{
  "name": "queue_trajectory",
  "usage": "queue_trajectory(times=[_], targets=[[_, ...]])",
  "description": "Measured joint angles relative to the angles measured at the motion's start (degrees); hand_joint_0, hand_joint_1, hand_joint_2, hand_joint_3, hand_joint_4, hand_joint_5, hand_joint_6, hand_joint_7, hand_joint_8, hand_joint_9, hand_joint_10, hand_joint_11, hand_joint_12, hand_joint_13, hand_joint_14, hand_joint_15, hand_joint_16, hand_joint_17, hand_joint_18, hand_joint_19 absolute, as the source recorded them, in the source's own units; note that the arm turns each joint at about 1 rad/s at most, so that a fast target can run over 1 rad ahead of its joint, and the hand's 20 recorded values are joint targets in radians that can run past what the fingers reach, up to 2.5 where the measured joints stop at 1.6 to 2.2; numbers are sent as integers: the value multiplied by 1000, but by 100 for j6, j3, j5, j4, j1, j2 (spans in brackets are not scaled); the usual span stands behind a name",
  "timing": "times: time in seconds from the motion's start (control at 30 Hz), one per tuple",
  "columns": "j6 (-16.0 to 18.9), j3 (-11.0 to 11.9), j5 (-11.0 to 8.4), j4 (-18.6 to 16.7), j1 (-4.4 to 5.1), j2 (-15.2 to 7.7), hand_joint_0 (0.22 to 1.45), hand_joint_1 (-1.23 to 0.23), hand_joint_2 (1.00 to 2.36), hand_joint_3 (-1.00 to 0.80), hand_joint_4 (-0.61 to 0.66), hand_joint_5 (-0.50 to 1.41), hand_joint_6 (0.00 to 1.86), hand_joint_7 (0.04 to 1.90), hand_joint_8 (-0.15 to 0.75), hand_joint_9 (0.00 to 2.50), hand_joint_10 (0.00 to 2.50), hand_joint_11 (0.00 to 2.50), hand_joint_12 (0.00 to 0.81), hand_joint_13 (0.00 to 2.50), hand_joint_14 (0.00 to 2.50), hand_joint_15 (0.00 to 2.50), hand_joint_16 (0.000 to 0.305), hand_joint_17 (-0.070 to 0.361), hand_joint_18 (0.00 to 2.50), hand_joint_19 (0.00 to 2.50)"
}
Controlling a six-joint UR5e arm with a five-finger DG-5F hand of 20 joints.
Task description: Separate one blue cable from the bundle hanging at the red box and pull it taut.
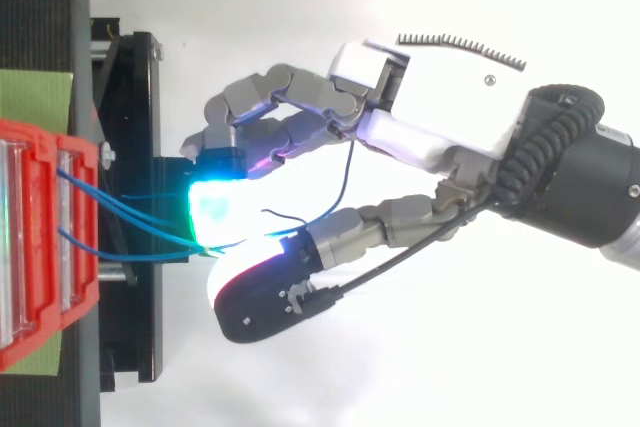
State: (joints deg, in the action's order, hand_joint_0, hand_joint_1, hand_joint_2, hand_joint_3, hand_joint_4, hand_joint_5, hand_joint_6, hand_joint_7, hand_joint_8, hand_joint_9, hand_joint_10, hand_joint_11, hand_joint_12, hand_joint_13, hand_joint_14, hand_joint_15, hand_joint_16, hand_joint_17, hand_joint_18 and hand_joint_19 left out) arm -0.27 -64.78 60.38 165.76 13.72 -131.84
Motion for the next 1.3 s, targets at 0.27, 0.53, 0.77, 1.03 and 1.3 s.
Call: queue_trajectory(times=[0.27, 0.53, 0.77, 1.03, 1.3], targets=[[1, 0, 0, 0, 2, 0, 548, -924, 1000, -500, 178, -107, 873, 1257, 348, 879, 11, 485, 310, 548, 6, 117, 35, 78, 474, 144], [0, 0, 0, 0, 3, 0, 519, -688, 1000, -500, 181, -95, 843, 1279, 363, 922, 13, 472, 320, 569, 4, 122, 36, 80, 488, 151], [1, 0, 0, 0, 3, 0, 492, -667, 1000, -500, 182, -95, 833, 1268, 370, 921, 10, 465, 330, 564, 4, 128, 38, 85, 489, 152], [1, 0, 0, 0, 5, 0, 468, -662, 1000, -500, 194, -93, 816, 1279, 382, 922, 10, 461, 344, 563, 4, 125, 40, 91, 496, 165], [1, 0, 0, 0, 5, 0, 411, -778, 1000, -500, 209, -94, 812, 1246, 394, 899, 9, 459, 369, 570, 3, 128, 46, 103, 516, 155]])
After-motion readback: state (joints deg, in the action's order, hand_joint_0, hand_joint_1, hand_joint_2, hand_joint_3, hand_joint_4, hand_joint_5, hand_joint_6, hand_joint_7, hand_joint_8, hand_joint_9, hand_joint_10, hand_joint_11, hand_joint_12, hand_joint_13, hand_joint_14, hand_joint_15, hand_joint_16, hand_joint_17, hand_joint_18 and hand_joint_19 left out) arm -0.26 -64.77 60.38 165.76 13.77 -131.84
